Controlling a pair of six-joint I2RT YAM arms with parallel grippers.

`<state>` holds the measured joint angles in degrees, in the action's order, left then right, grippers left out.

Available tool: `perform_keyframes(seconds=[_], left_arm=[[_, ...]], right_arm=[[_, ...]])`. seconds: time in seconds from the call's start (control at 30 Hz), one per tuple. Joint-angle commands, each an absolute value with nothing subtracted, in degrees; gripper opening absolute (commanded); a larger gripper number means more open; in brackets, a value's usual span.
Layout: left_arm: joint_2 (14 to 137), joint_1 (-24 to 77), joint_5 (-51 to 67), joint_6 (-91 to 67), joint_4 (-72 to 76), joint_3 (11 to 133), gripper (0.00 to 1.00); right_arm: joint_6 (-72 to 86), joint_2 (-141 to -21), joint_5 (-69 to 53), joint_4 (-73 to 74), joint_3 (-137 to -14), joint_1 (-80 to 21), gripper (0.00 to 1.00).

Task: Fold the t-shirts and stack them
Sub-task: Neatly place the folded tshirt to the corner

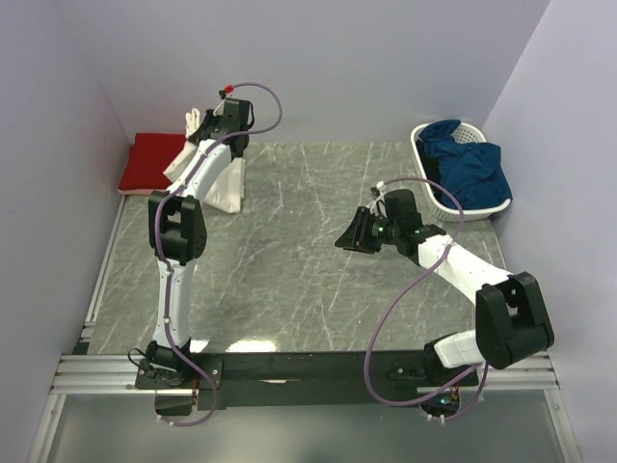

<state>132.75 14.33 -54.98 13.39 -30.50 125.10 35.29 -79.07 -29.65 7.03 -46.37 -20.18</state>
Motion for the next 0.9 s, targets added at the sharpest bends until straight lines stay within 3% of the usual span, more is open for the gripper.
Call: perform_keyframes(seconds=[0.0, 0.87], left_arm=[[131.22, 14.15, -59.68, 25.39, -18.92, 130.07, 0.00], [128.32, 12.31, -53.18, 35.77, -8.61, 132.72, 0.00]], right_arm=[[33.31, -77.61, -28.56, 8.08, -46.23, -21.09, 0.40], [33.05, -79.89, -25.84, 10.55, -49.39, -24.08, 0.39]])
